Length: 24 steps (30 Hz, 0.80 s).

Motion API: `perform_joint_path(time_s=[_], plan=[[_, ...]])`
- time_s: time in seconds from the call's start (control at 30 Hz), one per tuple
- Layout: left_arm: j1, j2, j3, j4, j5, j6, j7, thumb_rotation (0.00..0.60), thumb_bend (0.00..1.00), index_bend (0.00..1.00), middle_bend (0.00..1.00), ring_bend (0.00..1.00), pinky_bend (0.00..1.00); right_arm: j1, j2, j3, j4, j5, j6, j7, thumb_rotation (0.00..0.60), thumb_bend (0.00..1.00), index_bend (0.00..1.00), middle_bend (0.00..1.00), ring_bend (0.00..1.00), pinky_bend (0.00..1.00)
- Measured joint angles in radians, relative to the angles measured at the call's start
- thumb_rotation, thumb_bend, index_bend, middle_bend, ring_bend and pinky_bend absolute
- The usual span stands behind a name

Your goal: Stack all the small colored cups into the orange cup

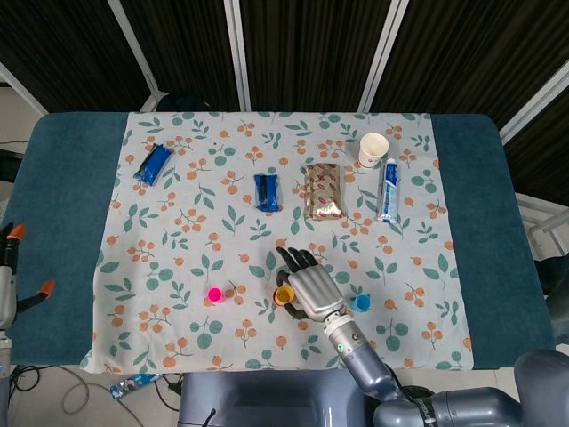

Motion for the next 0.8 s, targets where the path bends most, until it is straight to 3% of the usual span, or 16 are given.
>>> perform_joint_path(time_s=[0.23,0.5,0.8], plan=[[0.003,-0.002,-0.004,-0.003,-0.001,0.0,0.002,0.6,0.18,0.0,0.0,0.0,0.0,-0.001,0.06,-0.008,-0.046,0.021,-0.009,-0.007,0.6,0.4,0.19,0.0,0.0,0.12],[0.007,-0.003,-0.009,-0.008,-0.003,0.002,0.01,0.6,0.18,0.0,0.0,0.0,0.0,-0.027,0.161,-0.011,-0.089,0.029,0.007,0.018,0.6,0.4,0.25,0.0,0.0,0.12],[0.014,-0.006,-0.011,-0.015,0.007,0.015,0.018,0.6,0.18,0.0,0.0,0.0,0.0,-0.072,0.244,-0.072,-0.112,-0.009,-0.015,0.094,0.6,0.4,0.29,0.0,0.0,0.12]])
